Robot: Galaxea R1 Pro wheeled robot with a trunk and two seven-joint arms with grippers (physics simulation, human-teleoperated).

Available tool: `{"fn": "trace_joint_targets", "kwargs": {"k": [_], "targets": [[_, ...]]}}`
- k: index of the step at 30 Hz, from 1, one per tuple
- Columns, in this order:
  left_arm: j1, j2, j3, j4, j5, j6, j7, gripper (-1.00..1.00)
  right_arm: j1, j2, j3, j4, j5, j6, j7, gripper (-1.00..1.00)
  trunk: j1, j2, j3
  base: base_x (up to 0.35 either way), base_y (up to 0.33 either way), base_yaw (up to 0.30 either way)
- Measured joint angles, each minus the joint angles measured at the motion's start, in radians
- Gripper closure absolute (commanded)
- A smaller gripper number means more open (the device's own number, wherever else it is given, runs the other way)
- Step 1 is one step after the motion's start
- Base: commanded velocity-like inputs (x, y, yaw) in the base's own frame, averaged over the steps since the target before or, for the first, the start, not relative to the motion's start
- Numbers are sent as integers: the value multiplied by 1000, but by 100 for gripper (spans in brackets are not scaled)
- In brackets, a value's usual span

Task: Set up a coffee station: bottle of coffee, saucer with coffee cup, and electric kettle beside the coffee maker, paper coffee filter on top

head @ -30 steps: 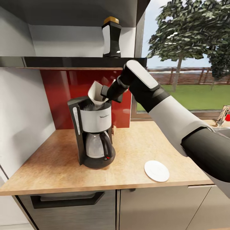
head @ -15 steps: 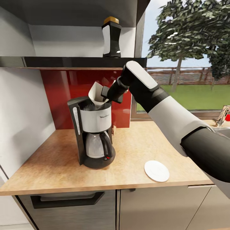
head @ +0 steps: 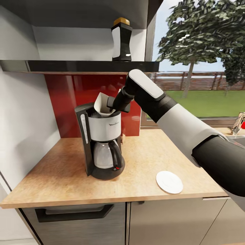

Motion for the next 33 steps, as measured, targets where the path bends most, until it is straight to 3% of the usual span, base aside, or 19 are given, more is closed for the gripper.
{"fn": "trace_joint_targets", "kwargs": {"k": [12,21,33], "targets": [[0,0,0,1,0,0,0,-100,0,0,6,-1,2,0,-1,100,0,0,0,0,0,0],[0,0,0,2,0,0,0,-100,0,1,6,-5,52,1,-1,100,0,0,0,0,0,0],[0,0,0,2,0,0,0,-100,0,2,17,-12,62,3,0,100,0,0,0,0,0,0]]}}
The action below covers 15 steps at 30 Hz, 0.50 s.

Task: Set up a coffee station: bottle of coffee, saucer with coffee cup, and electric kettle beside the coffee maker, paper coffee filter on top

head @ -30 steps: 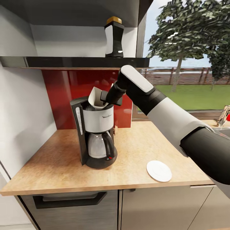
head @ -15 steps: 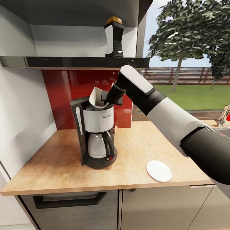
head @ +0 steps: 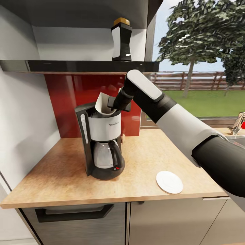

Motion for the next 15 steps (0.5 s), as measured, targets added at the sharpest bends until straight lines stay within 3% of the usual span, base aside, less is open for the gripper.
{"fn": "trace_joint_targets", "kwargs": {"k": [8,15], "targets": [[0,0,0,0,0,0,0,-100,0,1,10,-11,0,0,0,100,0,0,0,0,0,0],[0,0,0,0,0,0,0,-100,0,1,44,-29,3,0,0,100,0,0,0,0,0,0]]}}
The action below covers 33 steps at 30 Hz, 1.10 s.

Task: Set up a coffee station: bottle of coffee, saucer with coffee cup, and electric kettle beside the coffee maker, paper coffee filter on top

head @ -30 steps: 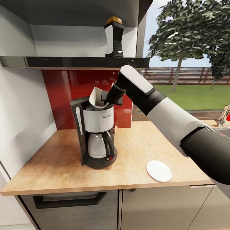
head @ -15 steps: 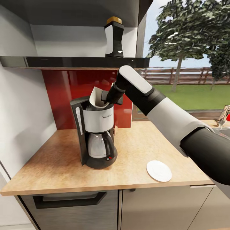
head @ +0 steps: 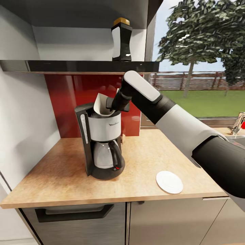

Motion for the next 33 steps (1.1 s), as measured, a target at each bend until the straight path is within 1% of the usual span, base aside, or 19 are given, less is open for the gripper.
{"fn": "trace_joint_targets", "kwargs": {"k": [6,11,31,33], "targets": [[0,0,0,0,0,0,0,-100,0,0,3,-4,1,1,0,100,0,0,0,0,0,0],[0,0,-1,0,0,0,0,-100,0,0,5,-29,-3,0,0,100,0,0,0,0,0,0],[0,0,-1,0,0,0,0,-100,0,0,6,-31,-2,2,-1,100,0,0,0,0,0,0],[0,0,-1,0,0,0,0,-100,0,0,13,-31,-2,2,-1,100,0,0,0,0,0,0]]}}
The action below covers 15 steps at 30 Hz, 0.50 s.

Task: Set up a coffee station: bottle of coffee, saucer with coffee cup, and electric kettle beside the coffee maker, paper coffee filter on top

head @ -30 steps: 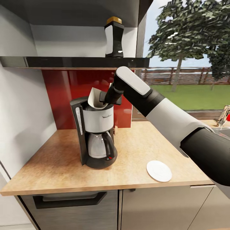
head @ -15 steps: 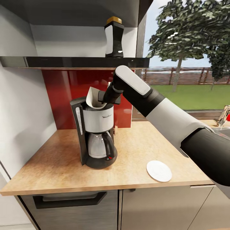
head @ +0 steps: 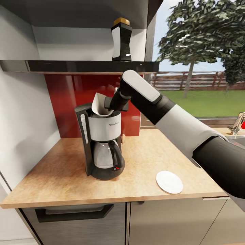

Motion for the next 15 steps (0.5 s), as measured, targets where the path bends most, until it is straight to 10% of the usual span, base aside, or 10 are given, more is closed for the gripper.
{"fn": "trace_joint_targets", "kwargs": {"k": [2,3,15], "targets": [[0,0,0,0,0,0,0,-100,0,0,8,0,2,-2,0,100,0,0,0,0,0,0],[0,0,0,0,0,0,0,-100,0,0,12,0,3,-2,0,-100,0,0,0,0,0,0],[0,0,0,0,0,0,0,-100,0,0,27,-29,-1,-4,-1,-100,0,0,0,0,0,0]]}}
